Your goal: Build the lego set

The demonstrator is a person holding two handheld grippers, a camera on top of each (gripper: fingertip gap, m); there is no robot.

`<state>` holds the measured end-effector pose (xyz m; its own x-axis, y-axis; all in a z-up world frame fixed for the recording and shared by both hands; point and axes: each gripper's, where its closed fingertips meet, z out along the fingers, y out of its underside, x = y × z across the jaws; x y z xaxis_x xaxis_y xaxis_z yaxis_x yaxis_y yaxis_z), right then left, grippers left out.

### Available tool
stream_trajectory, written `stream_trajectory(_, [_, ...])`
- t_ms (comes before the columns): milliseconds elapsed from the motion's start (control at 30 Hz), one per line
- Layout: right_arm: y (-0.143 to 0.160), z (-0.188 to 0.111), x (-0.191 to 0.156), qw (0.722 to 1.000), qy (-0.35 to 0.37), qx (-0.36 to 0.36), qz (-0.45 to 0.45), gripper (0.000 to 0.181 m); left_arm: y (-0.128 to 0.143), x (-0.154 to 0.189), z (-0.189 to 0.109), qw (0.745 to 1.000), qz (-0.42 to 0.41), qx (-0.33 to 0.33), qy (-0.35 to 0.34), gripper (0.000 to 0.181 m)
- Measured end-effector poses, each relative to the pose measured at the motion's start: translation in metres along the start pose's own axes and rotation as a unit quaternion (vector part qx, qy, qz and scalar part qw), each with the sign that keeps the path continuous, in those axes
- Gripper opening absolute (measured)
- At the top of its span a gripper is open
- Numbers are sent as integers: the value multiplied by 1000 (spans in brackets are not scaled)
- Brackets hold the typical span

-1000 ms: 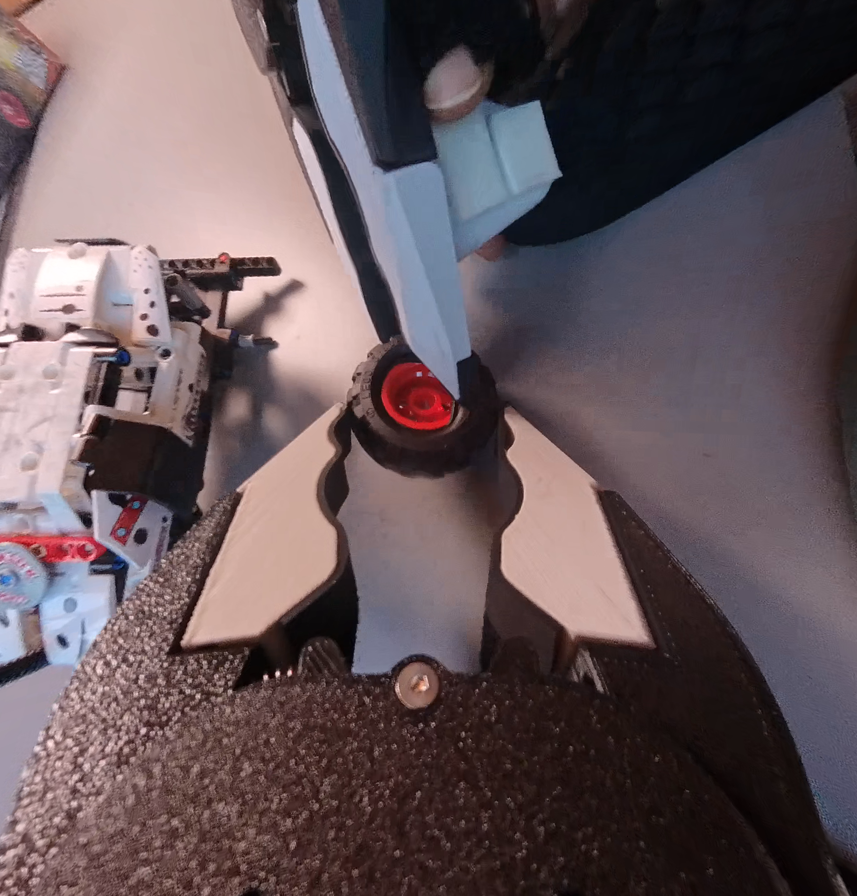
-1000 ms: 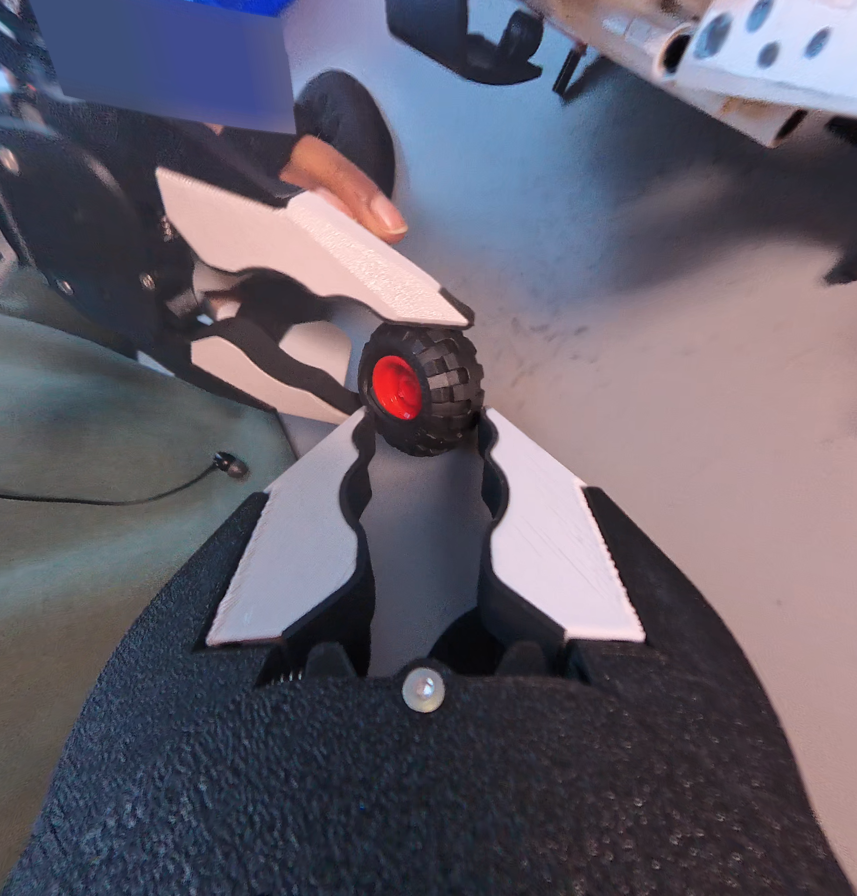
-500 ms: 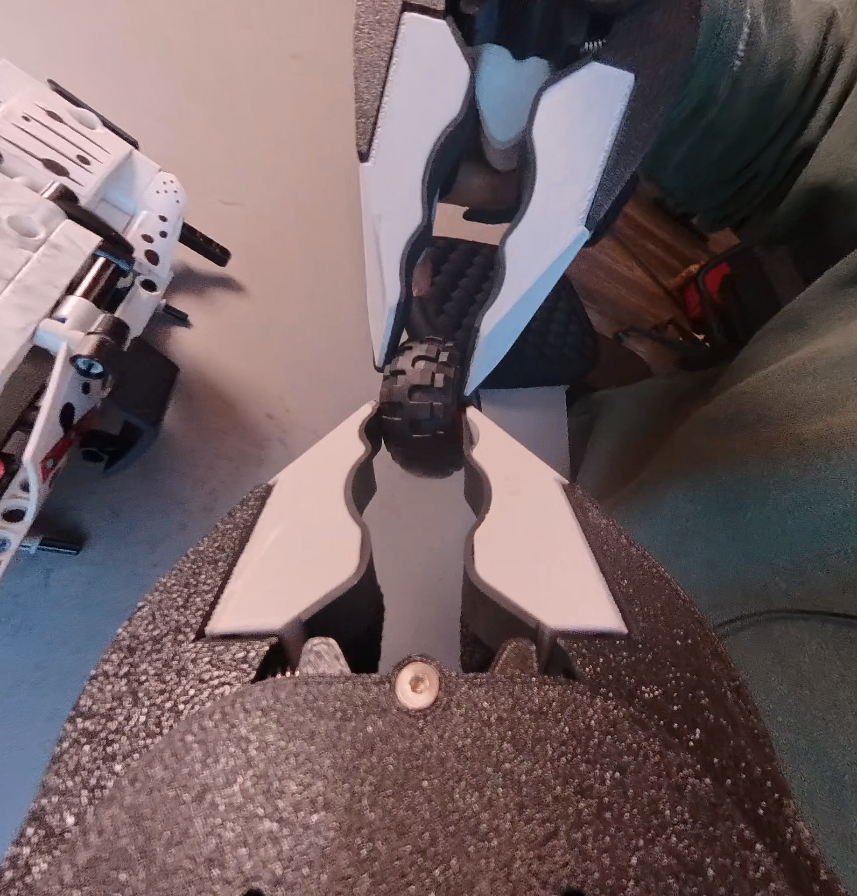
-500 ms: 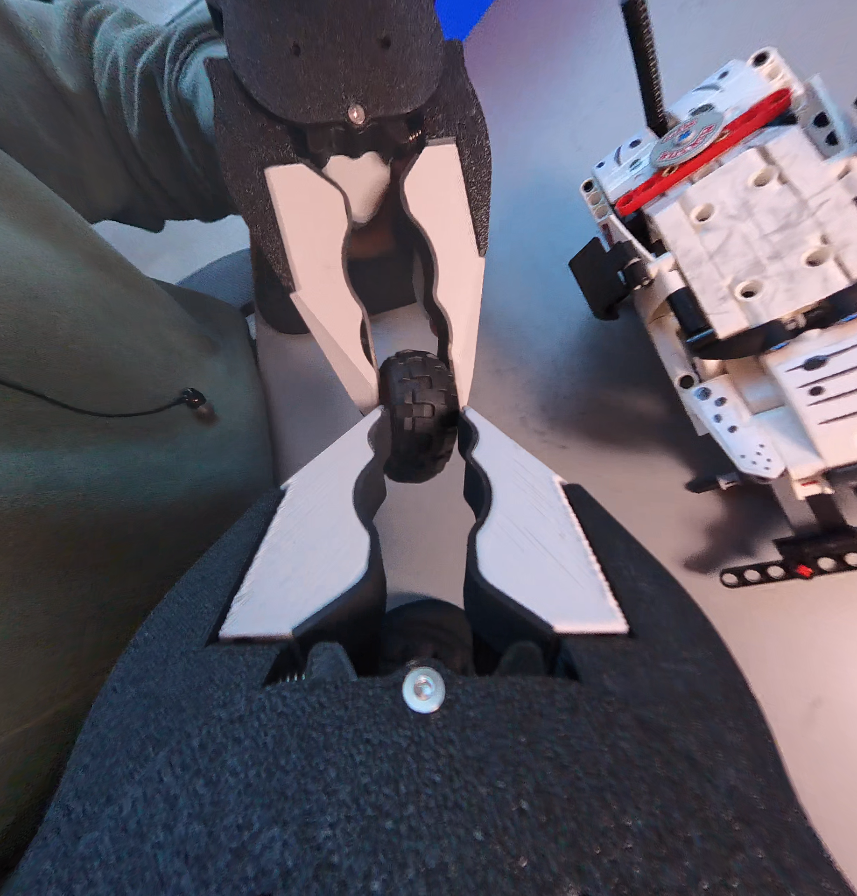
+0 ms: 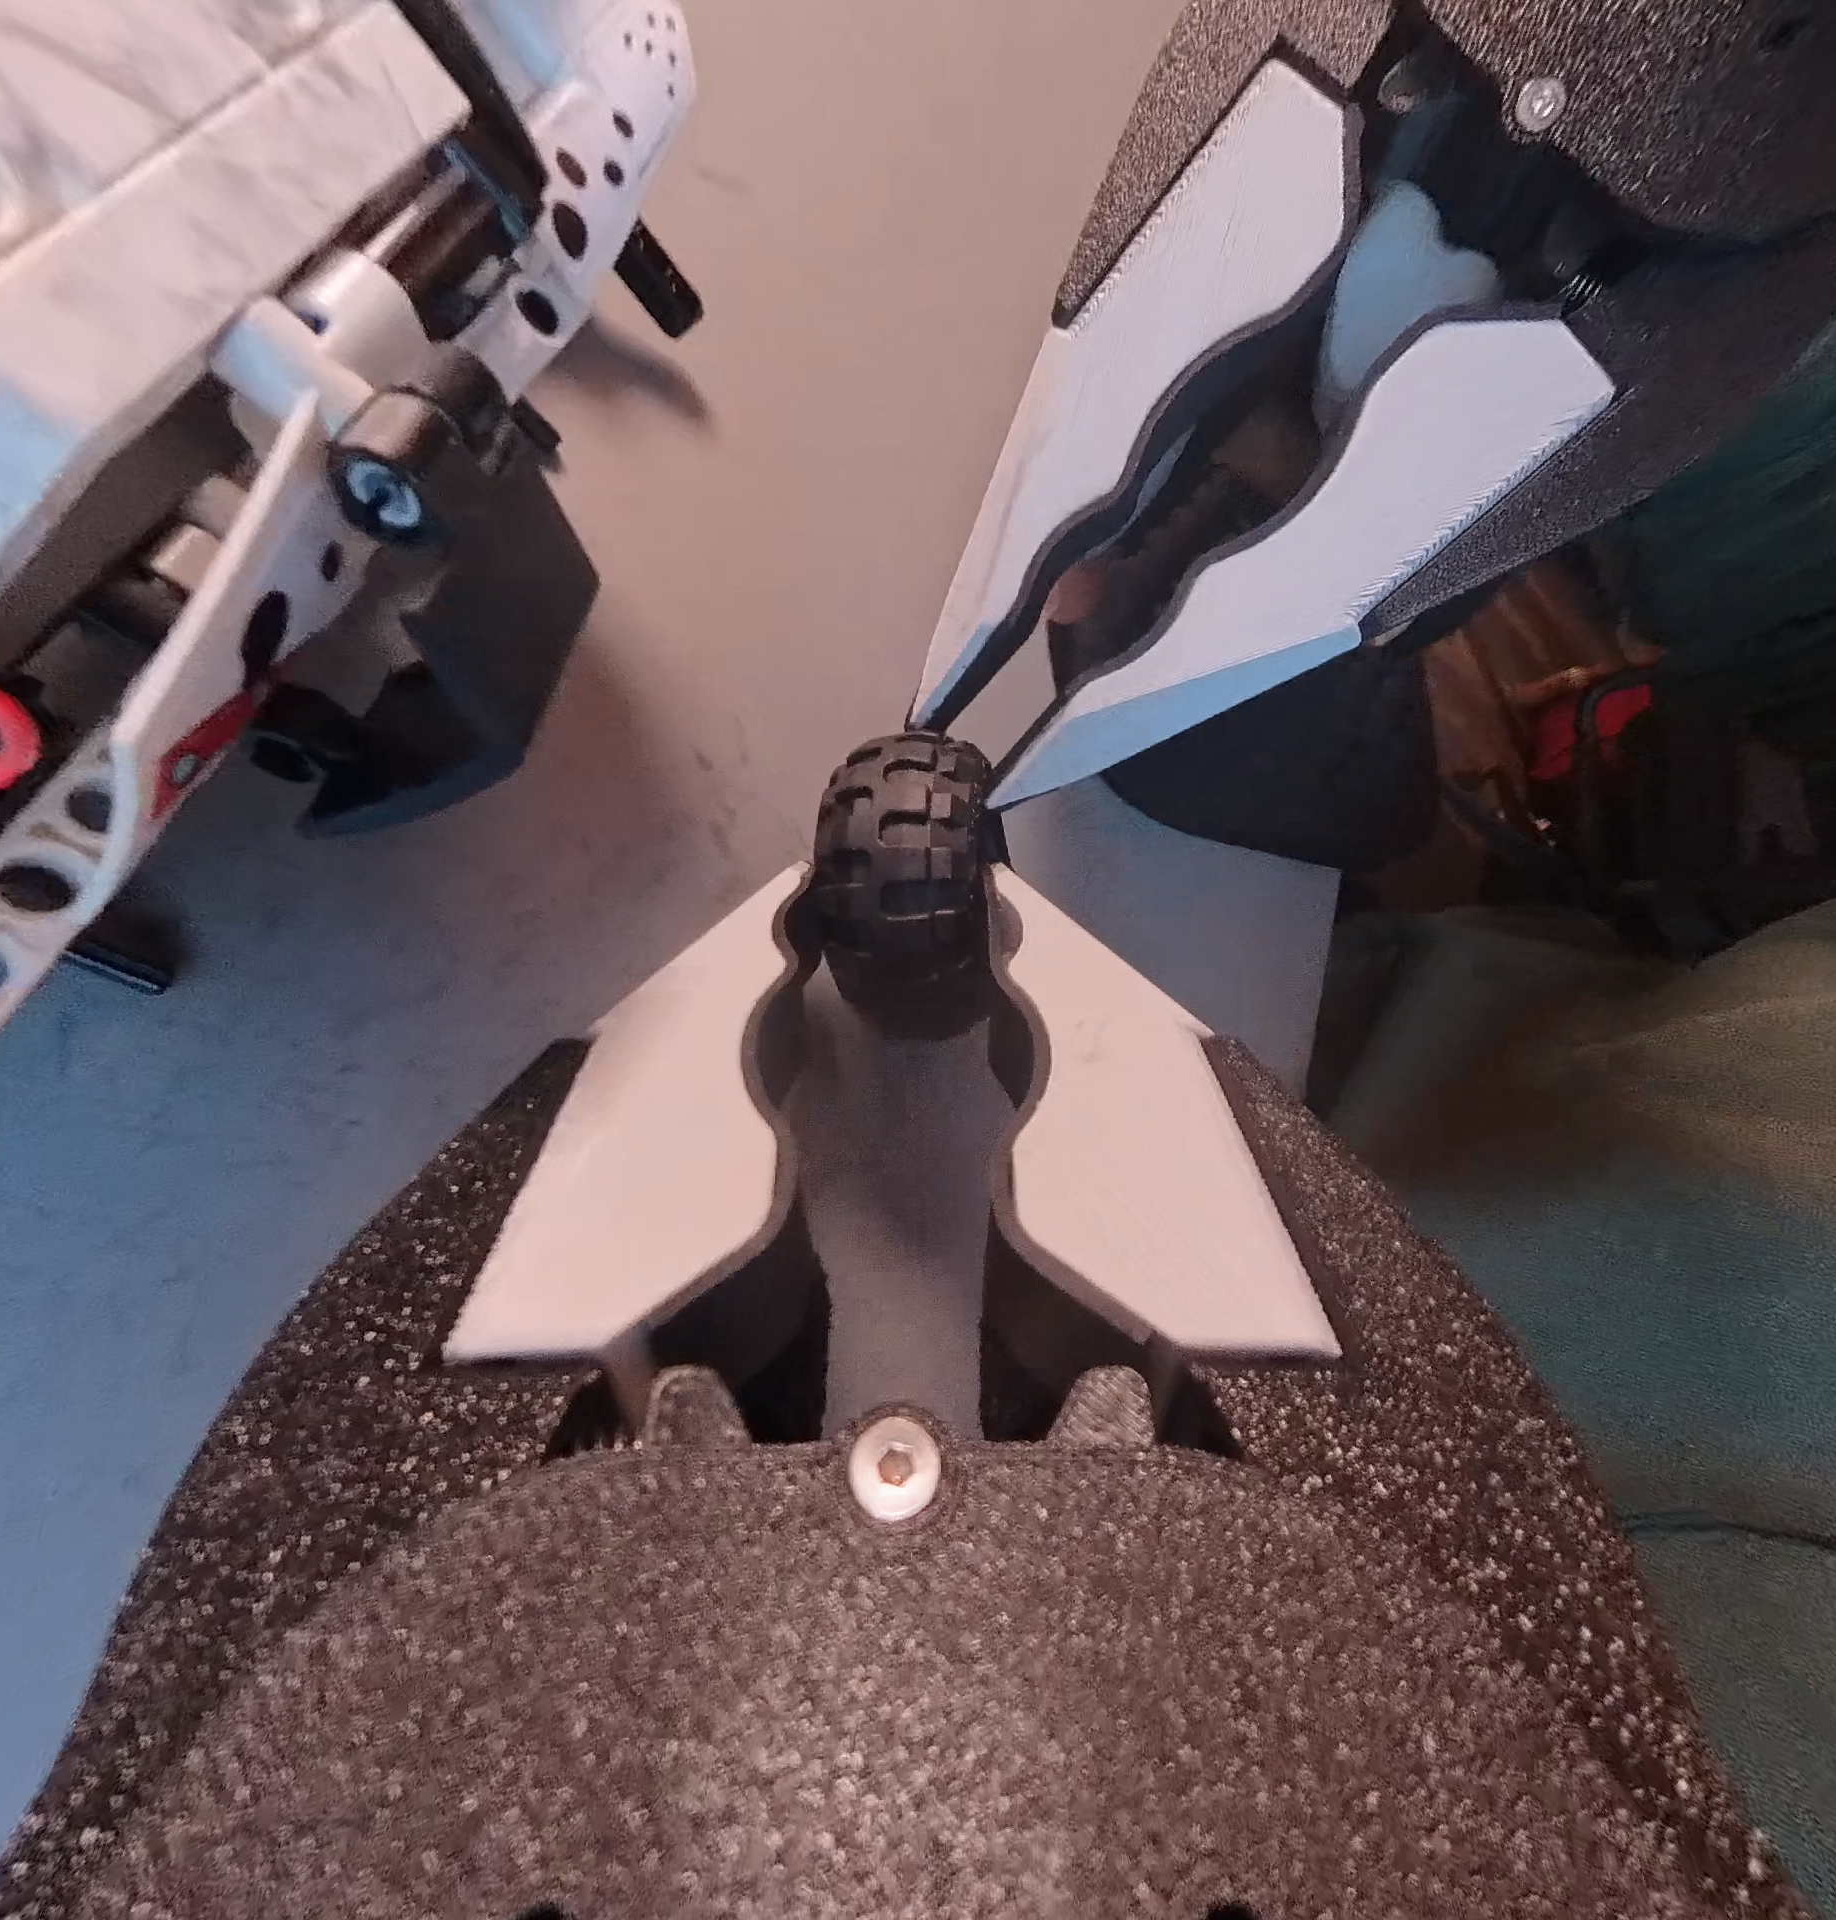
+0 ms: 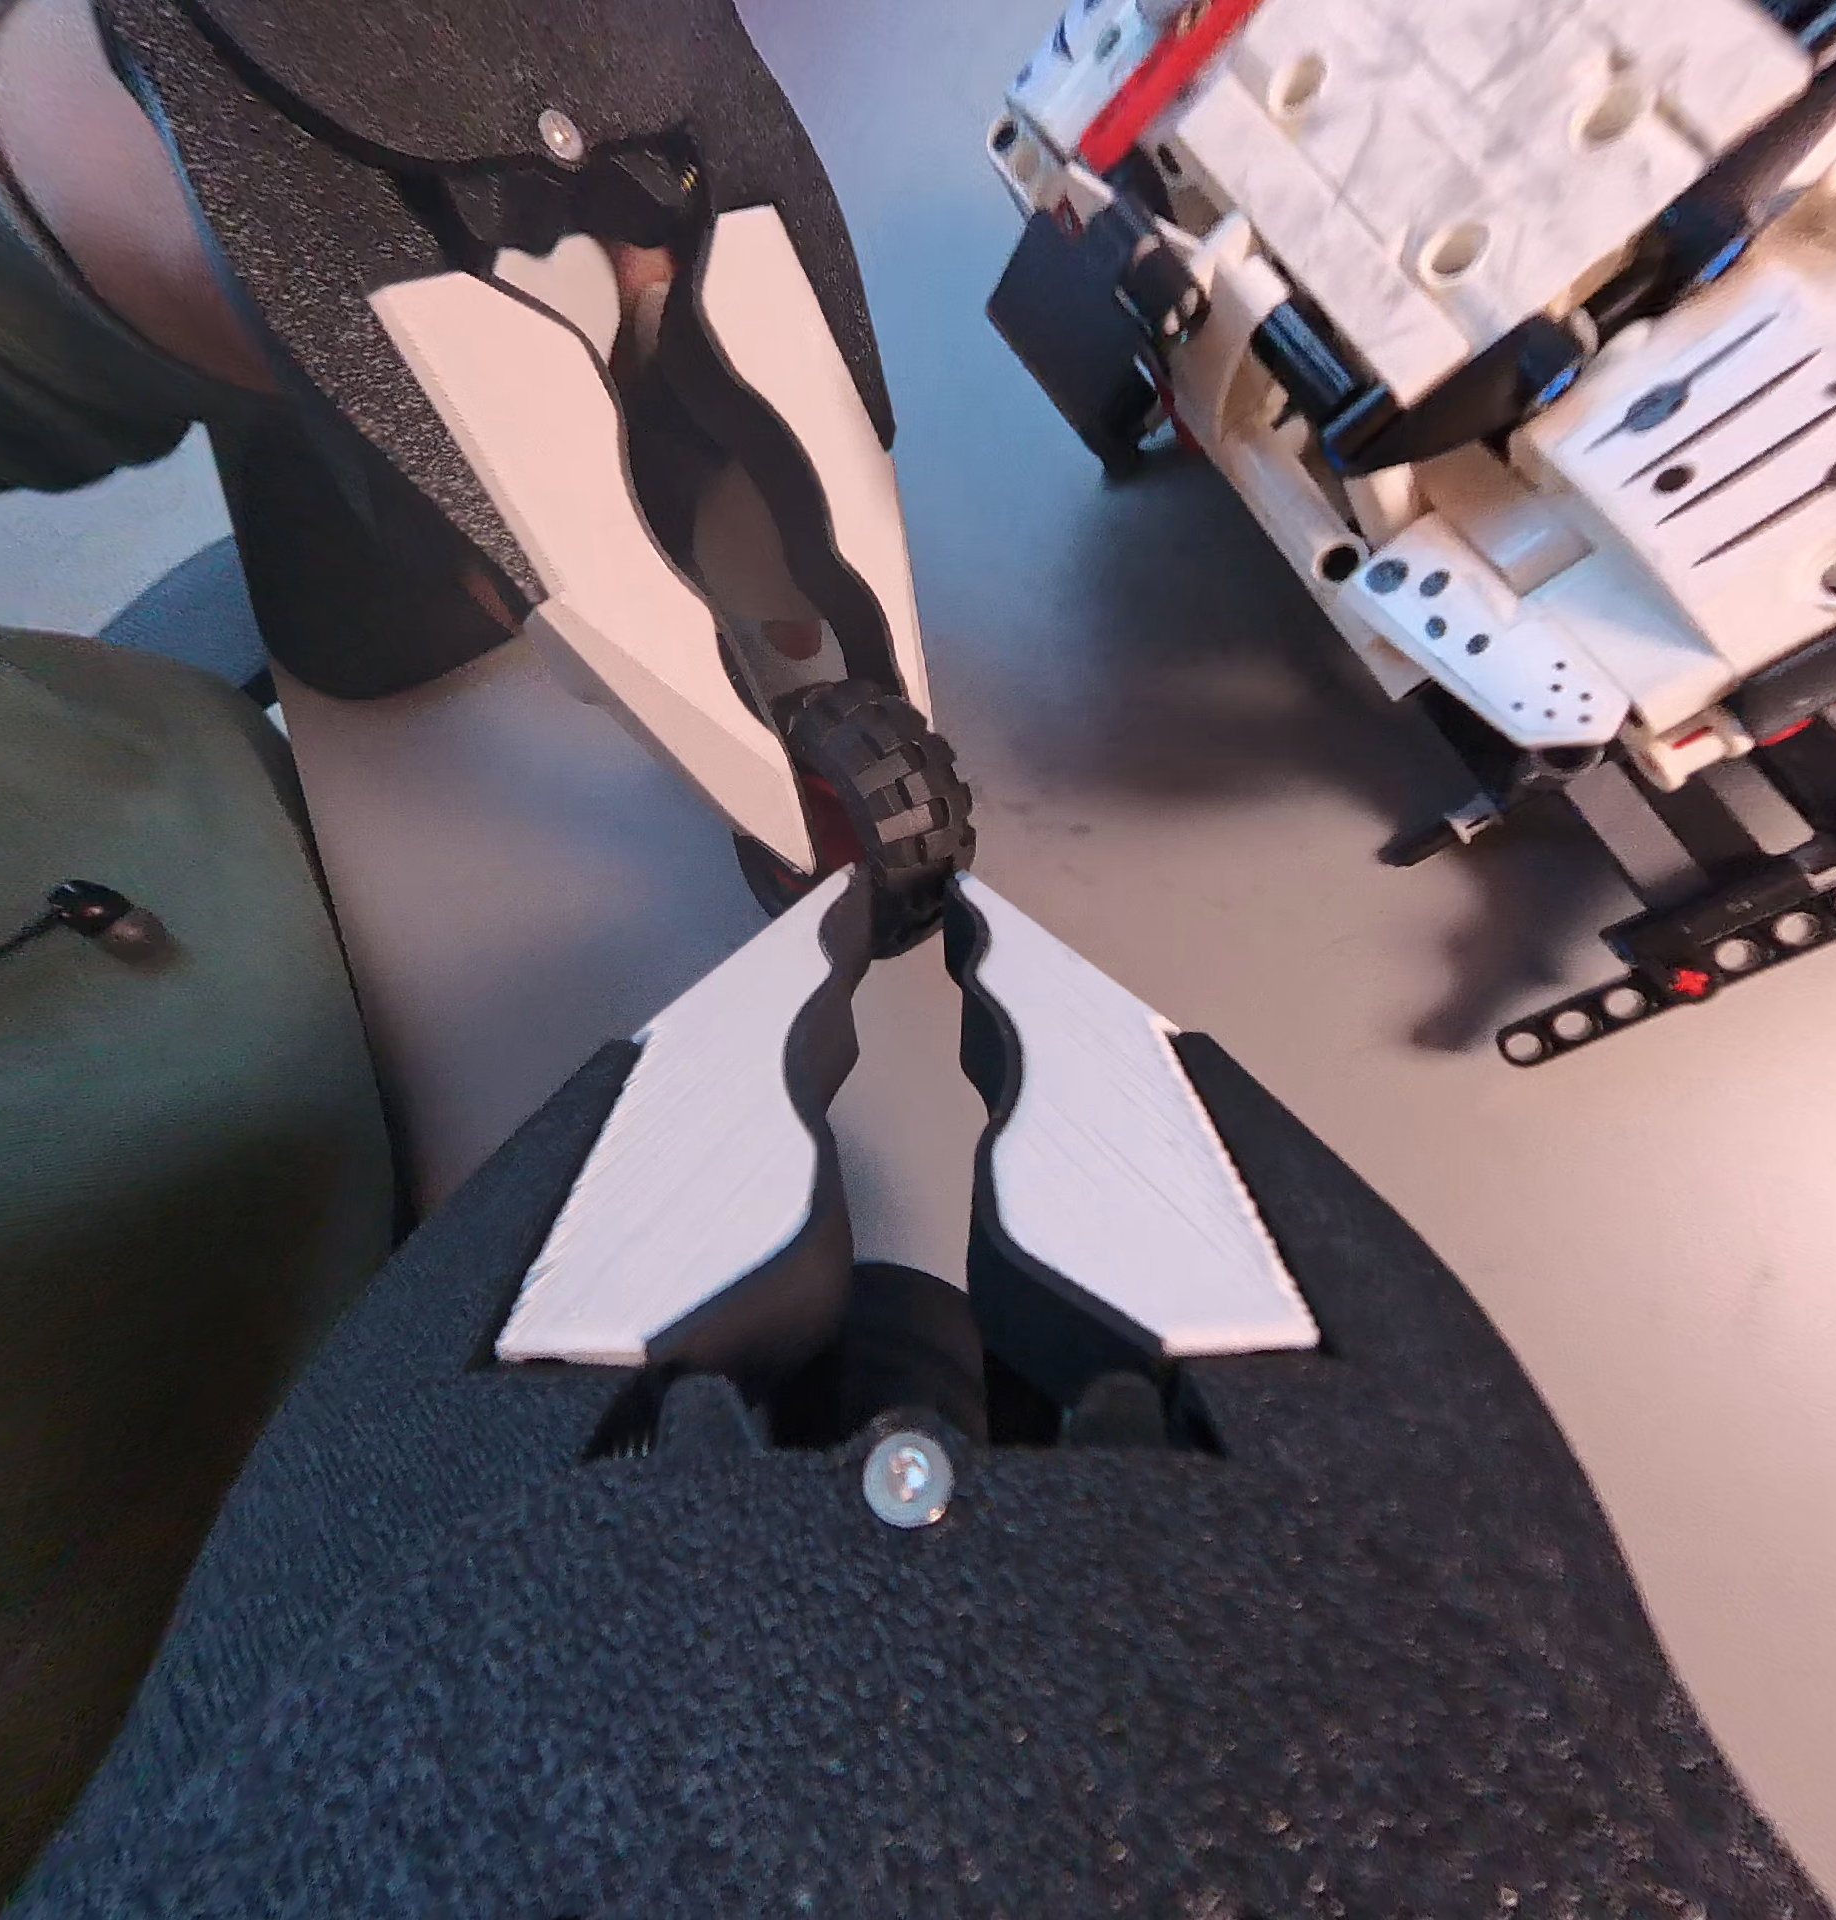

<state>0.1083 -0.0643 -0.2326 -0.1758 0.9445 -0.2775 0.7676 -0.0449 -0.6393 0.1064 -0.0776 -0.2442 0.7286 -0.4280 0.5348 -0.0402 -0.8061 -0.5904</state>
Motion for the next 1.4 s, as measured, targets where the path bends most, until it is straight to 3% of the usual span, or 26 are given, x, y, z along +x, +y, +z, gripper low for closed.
stream_trajectory(200, [8,9,13,997,-36,-66,29,4,2,-11,7,999,-22,-36,-4,31])
stream_trajectory(800, [16,17,21,977,-42,-202,63,2,-1,-17,7,999,6,2,-41,30])
stream_trajectory(1033, [5,11,13,985,-17,-170,34,7,3,-17,4,999,-13,-2,-29,30])
stream_trajectory(1233, [18,8,-8,982,-54,-128,128,19,2,-16,4,999,0,1,-46,29])
stream_trajectory(1400, [15,11,-6,959,-84,-63,263,14,4,-15,1,996,31,5,-87,30])
